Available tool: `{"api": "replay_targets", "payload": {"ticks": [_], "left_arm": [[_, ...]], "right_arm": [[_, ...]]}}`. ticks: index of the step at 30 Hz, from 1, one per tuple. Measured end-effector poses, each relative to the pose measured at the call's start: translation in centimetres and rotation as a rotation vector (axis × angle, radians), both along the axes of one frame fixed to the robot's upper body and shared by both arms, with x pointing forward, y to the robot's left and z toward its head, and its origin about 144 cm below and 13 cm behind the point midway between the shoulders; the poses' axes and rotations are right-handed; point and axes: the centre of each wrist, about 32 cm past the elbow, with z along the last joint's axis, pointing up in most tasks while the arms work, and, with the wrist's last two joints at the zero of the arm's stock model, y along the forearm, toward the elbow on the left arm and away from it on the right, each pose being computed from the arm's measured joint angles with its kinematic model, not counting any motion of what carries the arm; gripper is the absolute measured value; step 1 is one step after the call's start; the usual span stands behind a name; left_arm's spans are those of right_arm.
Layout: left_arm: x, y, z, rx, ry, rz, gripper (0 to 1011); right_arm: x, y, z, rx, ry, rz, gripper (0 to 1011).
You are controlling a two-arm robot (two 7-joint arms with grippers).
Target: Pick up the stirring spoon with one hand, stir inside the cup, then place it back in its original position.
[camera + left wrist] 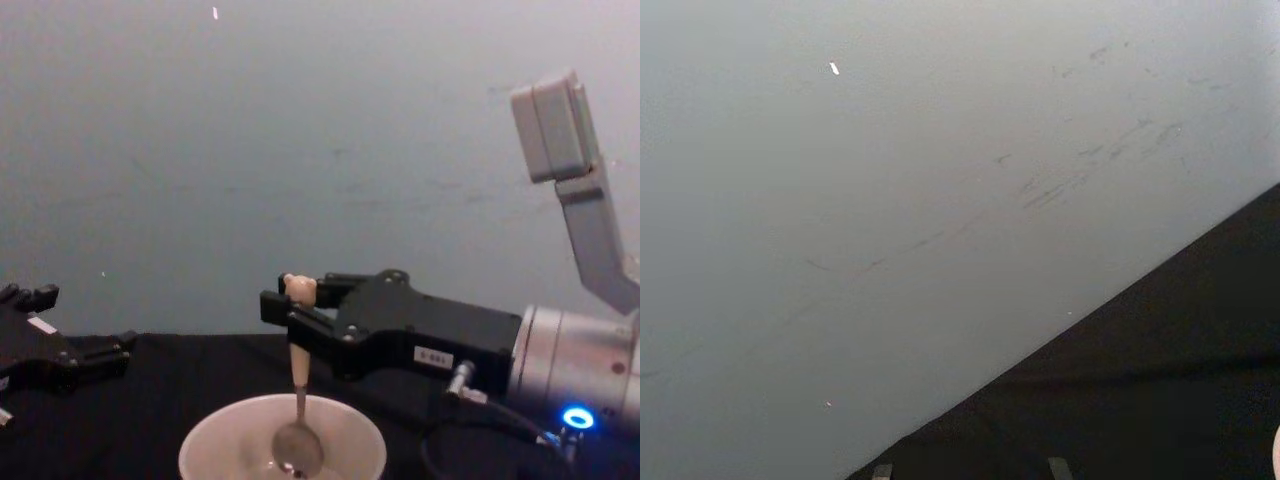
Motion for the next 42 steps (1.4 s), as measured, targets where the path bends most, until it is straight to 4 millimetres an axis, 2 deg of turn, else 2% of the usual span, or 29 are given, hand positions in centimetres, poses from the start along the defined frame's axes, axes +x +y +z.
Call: {"api": "replay_targets", "payload": {"ticks": [7, 23, 33, 42], "left_arm": [[0.0, 0.0, 0.0, 0.000, 0.000, 0.000, 1001], [0.0, 0.0, 0.0, 0.000, 0.000, 0.000, 1001], [0.0, 0.0, 0.0, 0.000, 0.000, 0.000, 1002], [0.0, 0.0, 0.0, 0.000, 0.000, 0.000, 1001]], "right_arm": [[0.0, -0.9, 1.3, 0.038, -0.026, -0.007, 214], [0.2, -5.4, 7.1, 0.147, -0.098, -0.032, 214], [-0.9, -8.4, 8.2, 0.151, -0.100, -0.079, 214], [-2.1, -10.1, 7.8, 0.125, -0.071, -0.115, 214]]}}
